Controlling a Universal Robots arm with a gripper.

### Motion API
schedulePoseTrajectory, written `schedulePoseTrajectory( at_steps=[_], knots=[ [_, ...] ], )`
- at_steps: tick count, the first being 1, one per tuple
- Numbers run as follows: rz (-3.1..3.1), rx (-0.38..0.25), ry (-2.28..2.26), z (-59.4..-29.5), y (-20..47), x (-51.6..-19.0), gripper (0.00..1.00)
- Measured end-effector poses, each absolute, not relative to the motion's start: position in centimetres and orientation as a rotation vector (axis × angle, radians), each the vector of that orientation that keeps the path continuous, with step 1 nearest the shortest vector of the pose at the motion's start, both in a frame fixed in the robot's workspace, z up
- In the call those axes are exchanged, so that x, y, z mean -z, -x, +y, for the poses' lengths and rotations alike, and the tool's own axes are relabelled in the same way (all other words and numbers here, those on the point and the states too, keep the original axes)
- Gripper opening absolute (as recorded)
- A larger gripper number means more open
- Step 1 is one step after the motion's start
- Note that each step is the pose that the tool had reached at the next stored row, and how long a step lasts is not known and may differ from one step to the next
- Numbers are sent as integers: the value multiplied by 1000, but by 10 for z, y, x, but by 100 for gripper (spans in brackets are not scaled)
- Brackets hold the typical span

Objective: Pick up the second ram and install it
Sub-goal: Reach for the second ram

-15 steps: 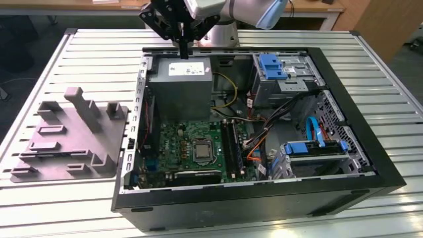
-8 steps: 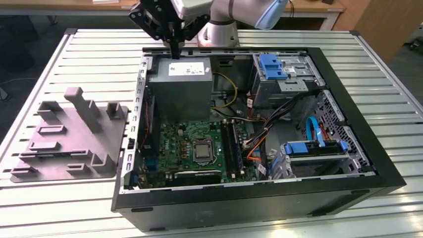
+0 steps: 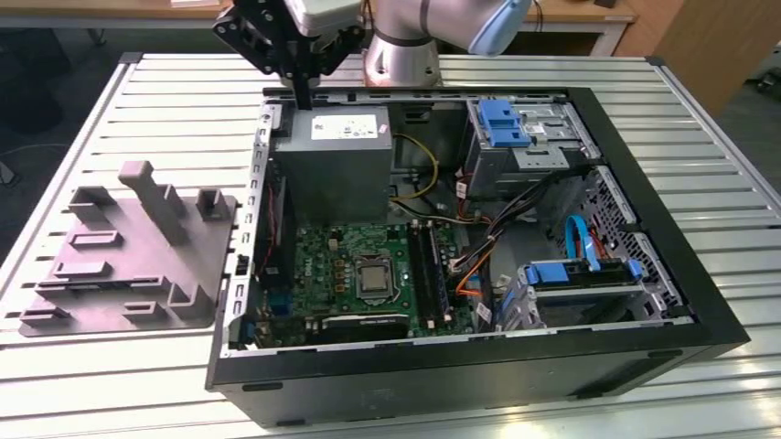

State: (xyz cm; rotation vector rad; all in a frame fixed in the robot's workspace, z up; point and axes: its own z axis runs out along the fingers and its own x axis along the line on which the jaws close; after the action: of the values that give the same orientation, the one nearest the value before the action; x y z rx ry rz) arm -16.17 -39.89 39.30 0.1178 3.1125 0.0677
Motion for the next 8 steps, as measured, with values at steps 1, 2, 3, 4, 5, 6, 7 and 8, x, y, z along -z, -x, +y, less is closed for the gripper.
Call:
schedulePoseTrajectory(
  at_steps=[1, 2, 3, 4, 5, 6, 7, 8],
  knots=[
    [3112, -68, -118, -399, 164, -393, 10],
    [3112, -68, -118, -399, 167, -393, 10],
    [3112, -68, -118, -399, 170, -393, 10],
    [3113, -68, -118, -399, 173, -393, 10],
    [3113, -67, -118, -399, 177, -393, 10],
    [3113, -68, -118, -399, 180, -393, 10],
    [3112, -68, -118, -399, 182, -393, 10],
    [3112, -68, -118, -399, 185, -393, 10]
  ],
)
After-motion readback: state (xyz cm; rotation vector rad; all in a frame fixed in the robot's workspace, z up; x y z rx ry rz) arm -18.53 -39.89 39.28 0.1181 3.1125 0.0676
